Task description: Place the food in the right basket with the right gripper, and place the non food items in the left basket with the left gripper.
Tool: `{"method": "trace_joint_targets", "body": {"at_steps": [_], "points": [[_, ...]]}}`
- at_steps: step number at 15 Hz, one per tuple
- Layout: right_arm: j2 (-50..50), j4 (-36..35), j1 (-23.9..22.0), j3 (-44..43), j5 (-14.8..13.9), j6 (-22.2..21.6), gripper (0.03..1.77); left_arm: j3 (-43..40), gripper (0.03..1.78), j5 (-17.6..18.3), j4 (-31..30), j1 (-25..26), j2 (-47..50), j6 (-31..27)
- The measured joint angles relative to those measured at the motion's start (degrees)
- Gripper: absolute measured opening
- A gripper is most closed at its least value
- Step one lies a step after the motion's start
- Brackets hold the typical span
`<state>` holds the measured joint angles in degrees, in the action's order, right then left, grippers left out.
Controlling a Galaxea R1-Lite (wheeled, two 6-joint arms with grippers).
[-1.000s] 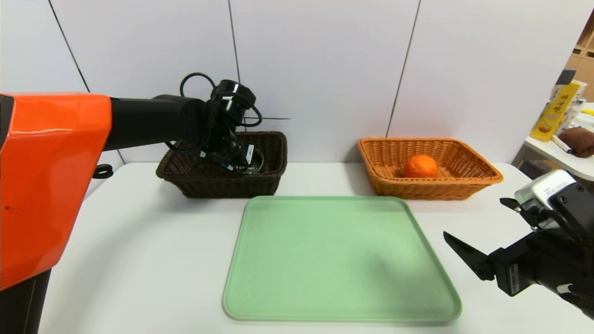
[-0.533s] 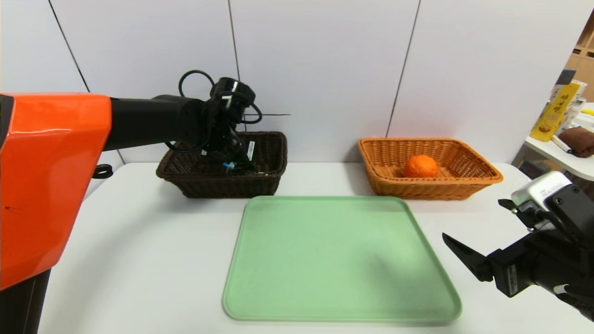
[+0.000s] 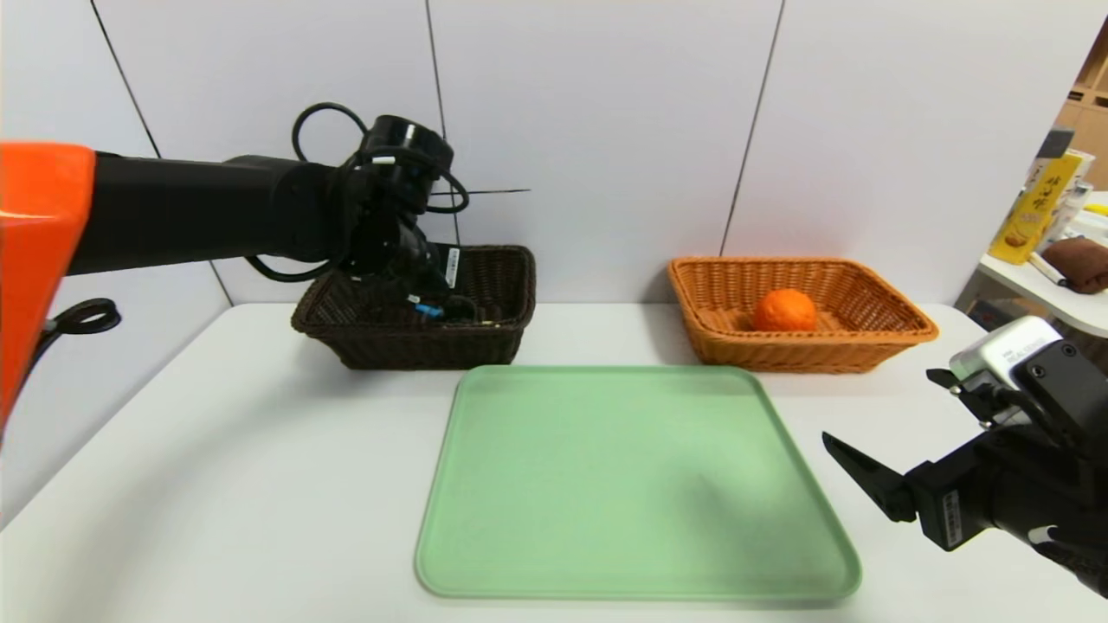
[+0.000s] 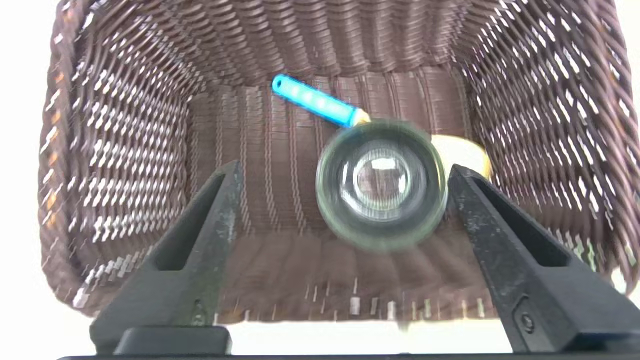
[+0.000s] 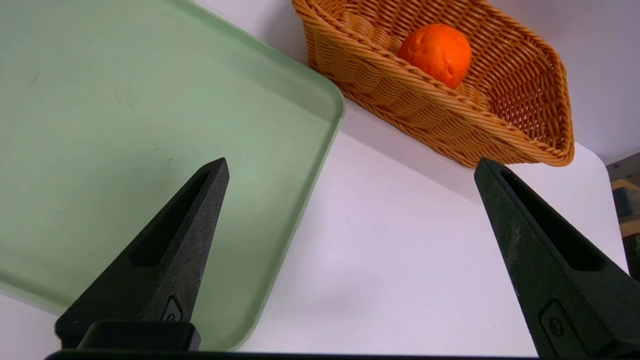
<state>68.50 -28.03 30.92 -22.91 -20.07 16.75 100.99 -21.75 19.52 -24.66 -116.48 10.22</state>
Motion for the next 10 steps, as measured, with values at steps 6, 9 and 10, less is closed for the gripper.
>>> {"method": "trace_joint_targets", "body": {"at_steps": [6, 9, 10], "points": [[0.7, 0.0, -0.5, -2.0, -0.2, 0.2, 1.69, -23.7, 1.60, 0.1, -11.9, -0.4, 18.9, -4.2], [0.9, 0.1, -0.9, -2.8, -0.4, 1.1, 1.69, -32.4, 1.64, 0.1, -13.4, -0.3, 28.4, -5.0], [0.9, 0.1, -1.4, -3.4, -0.4, 1.2, 1.69, -34.9, 1.64, 0.0, -13.5, -0.3, 31.5, -5.2]]}}
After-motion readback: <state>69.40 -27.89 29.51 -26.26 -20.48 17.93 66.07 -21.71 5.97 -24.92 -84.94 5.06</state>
